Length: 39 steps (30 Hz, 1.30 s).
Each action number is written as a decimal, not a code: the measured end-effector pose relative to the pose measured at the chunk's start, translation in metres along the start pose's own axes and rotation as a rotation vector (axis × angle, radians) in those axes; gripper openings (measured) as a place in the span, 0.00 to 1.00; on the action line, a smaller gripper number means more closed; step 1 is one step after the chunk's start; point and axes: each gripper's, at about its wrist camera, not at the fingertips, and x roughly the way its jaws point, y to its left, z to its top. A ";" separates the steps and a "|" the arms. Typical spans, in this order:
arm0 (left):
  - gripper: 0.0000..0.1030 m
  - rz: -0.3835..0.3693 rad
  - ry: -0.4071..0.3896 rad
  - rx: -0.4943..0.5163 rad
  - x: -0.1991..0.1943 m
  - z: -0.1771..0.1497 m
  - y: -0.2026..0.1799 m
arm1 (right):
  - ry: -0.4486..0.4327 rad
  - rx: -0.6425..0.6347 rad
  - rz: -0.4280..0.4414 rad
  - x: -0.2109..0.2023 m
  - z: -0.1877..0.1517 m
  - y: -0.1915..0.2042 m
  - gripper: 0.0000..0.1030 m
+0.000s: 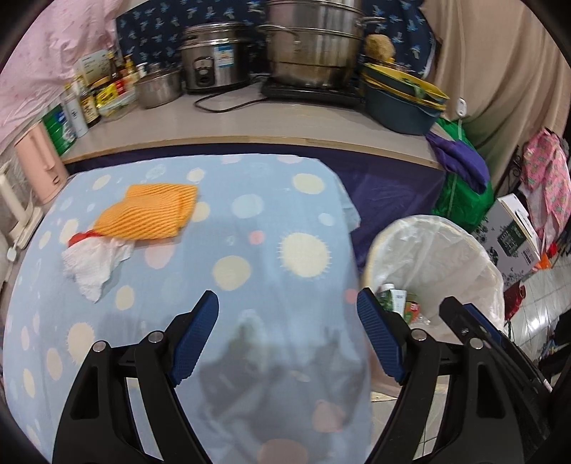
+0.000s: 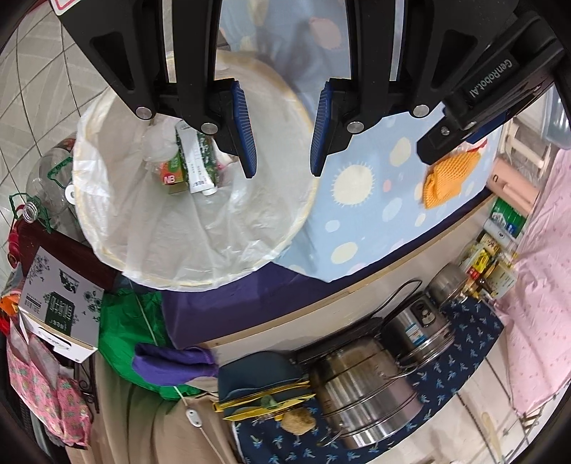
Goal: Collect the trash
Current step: 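Move both tools back over the table toward the remaining tissue and nets, then grasp the white tissue beside the red bag with the left gripper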
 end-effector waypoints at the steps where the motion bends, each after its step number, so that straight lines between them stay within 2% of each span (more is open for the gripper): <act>1: 0.76 0.012 0.003 -0.026 0.000 0.000 0.013 | 0.005 -0.009 0.002 0.001 -0.002 0.006 0.30; 11: 0.78 0.155 0.029 -0.276 0.004 -0.013 0.143 | 0.059 -0.132 0.032 0.021 -0.021 0.073 0.30; 16: 0.78 0.212 0.035 -0.357 0.006 -0.023 0.199 | 0.094 -0.200 0.056 0.037 -0.033 0.113 0.30; 20: 0.78 0.229 0.044 -0.413 0.012 -0.027 0.230 | 0.123 -0.249 0.075 0.050 -0.043 0.141 0.30; 29: 0.77 0.218 0.064 -0.431 0.042 -0.015 0.256 | 0.163 -0.300 0.097 0.082 -0.048 0.182 0.30; 34: 0.73 0.198 0.081 -0.434 0.062 -0.008 0.260 | 0.173 -0.310 0.105 0.099 -0.042 0.197 0.30; 37: 0.62 0.177 0.102 -0.434 0.075 -0.005 0.262 | 0.179 -0.314 0.113 0.109 -0.040 0.206 0.30; 39: 0.47 0.163 0.120 -0.432 0.081 -0.005 0.263 | 0.181 -0.317 0.118 0.114 -0.038 0.211 0.30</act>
